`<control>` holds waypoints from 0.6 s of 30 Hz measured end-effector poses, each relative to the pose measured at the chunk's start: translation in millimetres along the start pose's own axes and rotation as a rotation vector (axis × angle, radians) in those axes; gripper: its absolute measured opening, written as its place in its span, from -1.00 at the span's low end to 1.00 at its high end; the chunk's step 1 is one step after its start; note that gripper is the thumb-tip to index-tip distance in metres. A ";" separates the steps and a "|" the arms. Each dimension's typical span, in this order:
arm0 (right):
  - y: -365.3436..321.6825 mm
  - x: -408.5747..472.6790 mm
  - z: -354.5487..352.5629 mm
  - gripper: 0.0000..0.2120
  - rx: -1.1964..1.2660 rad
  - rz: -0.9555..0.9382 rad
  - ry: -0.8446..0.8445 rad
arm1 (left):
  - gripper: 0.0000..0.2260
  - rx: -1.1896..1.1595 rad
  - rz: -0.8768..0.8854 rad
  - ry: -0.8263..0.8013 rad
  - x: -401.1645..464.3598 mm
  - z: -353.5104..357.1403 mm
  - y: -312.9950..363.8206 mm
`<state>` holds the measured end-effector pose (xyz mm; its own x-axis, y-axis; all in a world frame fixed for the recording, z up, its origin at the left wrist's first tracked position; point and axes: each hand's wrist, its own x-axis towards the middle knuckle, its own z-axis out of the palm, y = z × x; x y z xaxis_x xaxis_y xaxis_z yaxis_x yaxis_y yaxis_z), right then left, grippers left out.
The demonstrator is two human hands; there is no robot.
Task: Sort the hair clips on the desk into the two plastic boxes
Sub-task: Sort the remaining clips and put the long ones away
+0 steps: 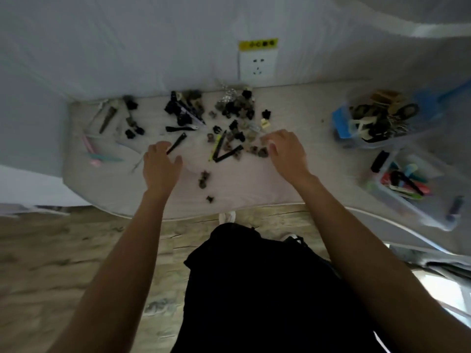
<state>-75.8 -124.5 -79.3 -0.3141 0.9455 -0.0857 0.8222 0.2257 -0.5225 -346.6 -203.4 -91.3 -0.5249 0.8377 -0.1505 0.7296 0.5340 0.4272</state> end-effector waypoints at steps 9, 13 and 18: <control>-15.7 52.4 15.2 -0.73 -0.198 0.299 -0.058 | -0.89 0.043 0.140 -0.198 54.2 3.4 -12.1; -19.2 43.2 17.1 -0.74 -0.161 0.323 0.029 | -0.83 0.034 0.309 -0.237 47.7 4.3 -4.7; -33.2 32.8 11.2 -0.77 -0.057 0.134 0.114 | -0.81 -0.013 0.408 -0.317 33.0 14.7 35.6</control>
<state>-118.7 -103.6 -74.3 -0.1473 0.9877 -0.0531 0.8797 0.1062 -0.4636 -331.5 -155.0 -94.1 -0.0390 0.9721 -0.2312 0.8406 0.1570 0.5184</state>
